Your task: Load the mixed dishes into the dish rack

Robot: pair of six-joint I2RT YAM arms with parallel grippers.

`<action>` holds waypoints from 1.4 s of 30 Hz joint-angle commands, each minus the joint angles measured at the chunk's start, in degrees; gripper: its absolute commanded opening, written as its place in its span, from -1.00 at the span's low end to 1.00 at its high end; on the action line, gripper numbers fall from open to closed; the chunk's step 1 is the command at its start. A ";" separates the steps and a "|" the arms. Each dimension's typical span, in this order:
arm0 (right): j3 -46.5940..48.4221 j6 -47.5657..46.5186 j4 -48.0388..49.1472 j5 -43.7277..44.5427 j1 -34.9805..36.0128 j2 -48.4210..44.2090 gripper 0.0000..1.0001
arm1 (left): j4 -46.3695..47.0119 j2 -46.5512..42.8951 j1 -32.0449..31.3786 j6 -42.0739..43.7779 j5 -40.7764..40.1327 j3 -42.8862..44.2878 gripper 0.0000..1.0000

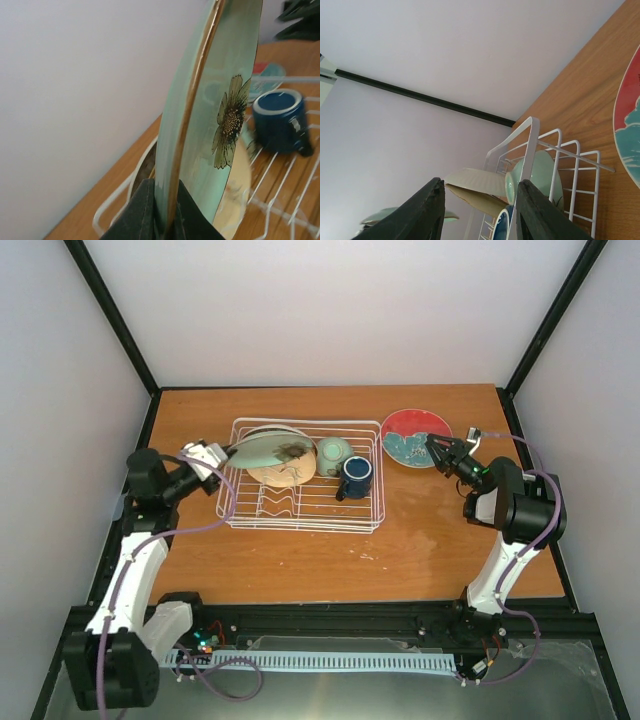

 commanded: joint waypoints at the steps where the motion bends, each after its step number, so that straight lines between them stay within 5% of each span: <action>1: 0.67 -0.16 10.35 0.35 -0.14 0.92 -0.24 | 11.29 -0.41 7.43 -0.46 12.73 -2.60 -0.99; 8: 0.61 -0.24 10.35 0.38 -0.15 1.22 -0.24 | 6.72 5.61 11.46 3.18 23.06 0.05 -0.99; 42: 1.26 0.01 10.37 1.07 -0.13 4.03 -0.24 | -4.69 19.98 9.59 23.73 15.09 3.91 -0.99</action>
